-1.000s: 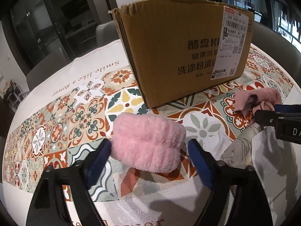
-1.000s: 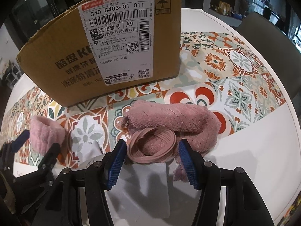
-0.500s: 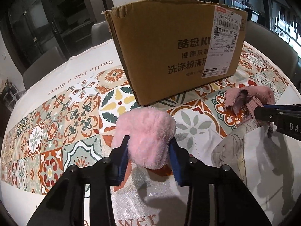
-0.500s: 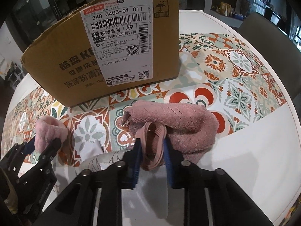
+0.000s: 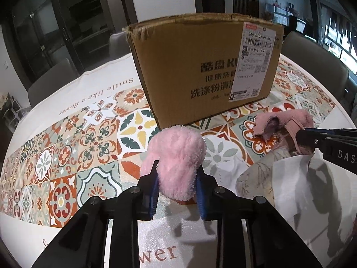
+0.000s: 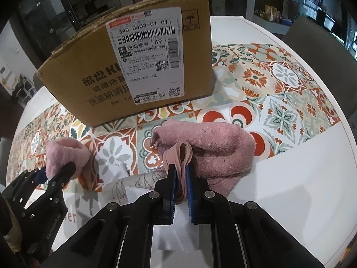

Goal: Organize soft objects
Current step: 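Lift the hair band with left tool while right tool lifts the strap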

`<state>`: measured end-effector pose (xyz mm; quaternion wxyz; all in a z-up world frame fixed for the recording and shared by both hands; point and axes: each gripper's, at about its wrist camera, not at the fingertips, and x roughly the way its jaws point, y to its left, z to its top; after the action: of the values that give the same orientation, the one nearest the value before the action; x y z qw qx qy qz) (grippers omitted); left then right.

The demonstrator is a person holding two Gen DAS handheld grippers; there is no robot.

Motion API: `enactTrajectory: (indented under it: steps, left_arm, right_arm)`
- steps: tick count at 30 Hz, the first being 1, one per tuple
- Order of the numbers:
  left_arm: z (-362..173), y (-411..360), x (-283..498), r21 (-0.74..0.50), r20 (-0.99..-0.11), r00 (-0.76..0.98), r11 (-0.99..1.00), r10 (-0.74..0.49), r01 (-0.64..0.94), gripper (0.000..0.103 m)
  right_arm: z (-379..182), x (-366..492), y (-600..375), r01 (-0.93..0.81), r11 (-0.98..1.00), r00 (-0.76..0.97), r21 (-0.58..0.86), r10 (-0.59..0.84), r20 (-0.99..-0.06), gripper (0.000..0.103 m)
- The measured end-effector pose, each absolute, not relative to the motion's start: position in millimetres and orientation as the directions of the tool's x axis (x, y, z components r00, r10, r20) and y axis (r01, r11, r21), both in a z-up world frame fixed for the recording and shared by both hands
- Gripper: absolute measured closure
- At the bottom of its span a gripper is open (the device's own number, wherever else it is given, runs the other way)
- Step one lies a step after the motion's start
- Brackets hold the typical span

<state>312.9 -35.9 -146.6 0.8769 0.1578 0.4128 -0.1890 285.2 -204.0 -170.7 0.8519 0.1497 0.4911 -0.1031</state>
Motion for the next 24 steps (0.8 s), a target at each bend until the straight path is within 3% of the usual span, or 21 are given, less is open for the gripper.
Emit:
enactTrajectory:
  steps: [24]
  left_arm:
    - [-80.7, -30.4, 272.8, 0.117, -0.677, 0.703, 0.910, -0.220, 0.397, 0.075]
  right_arm:
    - [-111.1, 257.5, -198.3, 0.219, 0.959, 0.634, 0.182, 0.002, -0.773, 0.093]
